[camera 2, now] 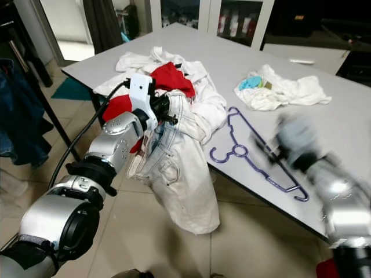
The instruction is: Hang hanger
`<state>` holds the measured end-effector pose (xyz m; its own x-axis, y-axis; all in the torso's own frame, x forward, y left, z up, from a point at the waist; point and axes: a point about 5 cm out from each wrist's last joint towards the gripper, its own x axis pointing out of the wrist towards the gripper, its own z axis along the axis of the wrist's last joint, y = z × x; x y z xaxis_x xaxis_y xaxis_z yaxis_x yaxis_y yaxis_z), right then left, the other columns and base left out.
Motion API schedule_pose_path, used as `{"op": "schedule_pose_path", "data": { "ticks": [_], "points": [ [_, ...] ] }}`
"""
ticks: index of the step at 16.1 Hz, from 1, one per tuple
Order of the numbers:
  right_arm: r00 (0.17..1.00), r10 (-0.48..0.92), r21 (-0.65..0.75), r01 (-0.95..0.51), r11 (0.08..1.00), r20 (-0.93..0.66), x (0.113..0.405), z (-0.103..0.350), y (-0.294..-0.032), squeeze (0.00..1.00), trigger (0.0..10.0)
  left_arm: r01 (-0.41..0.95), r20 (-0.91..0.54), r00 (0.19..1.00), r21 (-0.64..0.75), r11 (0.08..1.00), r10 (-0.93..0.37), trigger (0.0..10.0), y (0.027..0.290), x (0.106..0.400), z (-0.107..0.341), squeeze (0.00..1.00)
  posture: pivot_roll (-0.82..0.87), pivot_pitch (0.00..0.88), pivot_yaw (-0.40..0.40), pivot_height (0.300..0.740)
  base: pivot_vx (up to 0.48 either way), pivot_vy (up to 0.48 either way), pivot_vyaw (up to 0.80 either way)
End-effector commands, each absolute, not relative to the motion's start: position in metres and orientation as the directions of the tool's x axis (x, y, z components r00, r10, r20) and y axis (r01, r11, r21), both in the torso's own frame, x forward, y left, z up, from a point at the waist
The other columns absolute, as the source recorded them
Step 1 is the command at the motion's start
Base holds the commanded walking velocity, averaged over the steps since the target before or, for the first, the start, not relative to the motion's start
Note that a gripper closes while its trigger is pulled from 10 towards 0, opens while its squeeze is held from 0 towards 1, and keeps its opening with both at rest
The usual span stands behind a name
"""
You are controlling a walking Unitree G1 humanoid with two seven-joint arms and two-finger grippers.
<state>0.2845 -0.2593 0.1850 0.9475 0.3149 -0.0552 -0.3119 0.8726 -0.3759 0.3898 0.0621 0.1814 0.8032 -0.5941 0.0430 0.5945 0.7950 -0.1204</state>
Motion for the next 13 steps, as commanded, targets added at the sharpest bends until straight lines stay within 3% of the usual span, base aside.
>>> {"op": "schedule_pose_path", "data": {
  "ticks": [1,4,5,9,10,11,13],
  "points": [
    [0.943,0.323,-0.337,-0.330,0.882,-0.078,0.283,0.180,-0.259,0.00,10.0,0.600,0.097,0.800,-0.100,0.794,-0.592,10.0,0.062,0.392,0.196,0.00,-0.13,0.000,0.022,0.740,0.000,0.000,0.00],
    [0.929,0.369,-0.196,-0.366,0.910,-0.021,0.285,0.188,-0.251,0.00,10.0,0.602,0.099,0.798,-0.100,0.792,-0.595,10.0,0.062,0.392,0.196,0.00,-0.14,0.000,0.020,0.740,0.000,0.000,0.00],
    [0.902,0.432,-0.124,-0.431,0.894,-0.023,0.282,0.186,-0.237,1.00,10.0,0.604,0.102,0.796,-0.098,0.791,-0.596,10.0,0.062,0.392,0.197,0.00,-0.13,0.000,0.018,0.740,0.000,0.000,0.00],
    [0.810,0.579,0.043,-0.578,0.815,-0.094,0.281,0.157,-0.186,0.97,10.0,0.611,0.125,0.790,-0.085,0.787,-0.600,10.0,0.059,0.393,0.205,0.00,-0.13,0.000,0.020,0.740,0.000,0.000,0.00],
    [0.790,0.601,0.051,-0.600,0.799,-0.124,0.281,0.149,-0.177,0.27,10.0,0.619,0.129,0.783,-0.081,0.781,-0.608,10.0,0.057,0.392,0.206,0.00,-0.13,0.000,0.022,0.740,0.000,0.000,0.00],
    [0.780,0.608,0.053,-0.608,0.792,-0.148,0.282,0.144,-0.171,0.00,10.0,0.627,0.130,0.777,-0.076,0.776,-0.615,10.0,0.056,0.392,0.206,0.00,-0.13,0.000,0.022,0.740,0.000,0.000,0.00],
    [0.804,0.561,0.050,-0.564,0.825,-0.197,0.292,0.132,-0.161,0.00,10.0,0.634,0.135,0.771,-0.076,0.770,-0.622,10.0,0.054,0.391,0.206,0.00,-0.13,0.000,0.021,0.740,0.000,0.000,0.00]
  ]
}}
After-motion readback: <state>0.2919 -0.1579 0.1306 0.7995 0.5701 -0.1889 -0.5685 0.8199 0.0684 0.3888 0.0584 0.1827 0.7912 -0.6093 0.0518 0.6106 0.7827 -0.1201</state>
